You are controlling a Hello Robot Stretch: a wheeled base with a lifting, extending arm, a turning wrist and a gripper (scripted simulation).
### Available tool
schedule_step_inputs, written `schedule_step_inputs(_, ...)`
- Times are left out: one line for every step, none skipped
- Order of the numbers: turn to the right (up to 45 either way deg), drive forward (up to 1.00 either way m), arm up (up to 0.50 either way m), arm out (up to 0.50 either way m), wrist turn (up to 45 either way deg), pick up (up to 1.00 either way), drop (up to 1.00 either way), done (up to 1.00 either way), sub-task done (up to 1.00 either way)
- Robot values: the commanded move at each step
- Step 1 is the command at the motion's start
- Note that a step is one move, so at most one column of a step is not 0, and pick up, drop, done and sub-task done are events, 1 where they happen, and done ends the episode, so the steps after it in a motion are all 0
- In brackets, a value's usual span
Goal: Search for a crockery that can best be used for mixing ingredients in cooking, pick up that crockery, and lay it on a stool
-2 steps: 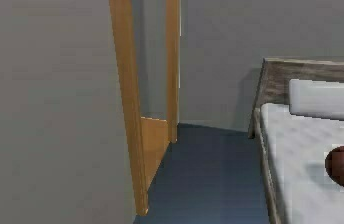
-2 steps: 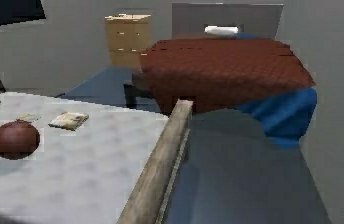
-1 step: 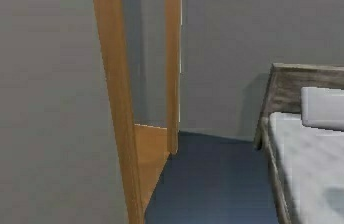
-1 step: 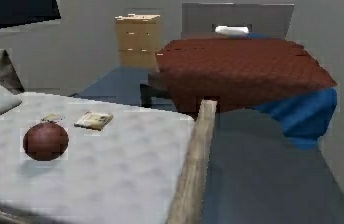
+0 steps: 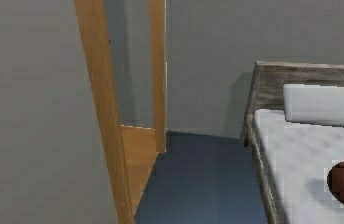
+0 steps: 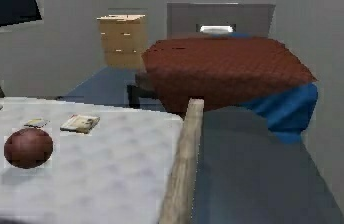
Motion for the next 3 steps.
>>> schedule_step_inputs(0.0,0.9,0.0,0.0,0.0,0.0,0.0,0.0,0.0)
schedule_step_inputs(-27.0,0.0,0.0,0.0,0.0,0.0,0.0,0.0,0.0)
schedule_step_inputs(0.0,0.2,0.0,0.0,0.0,0.0,0.0,0.0,0.0)
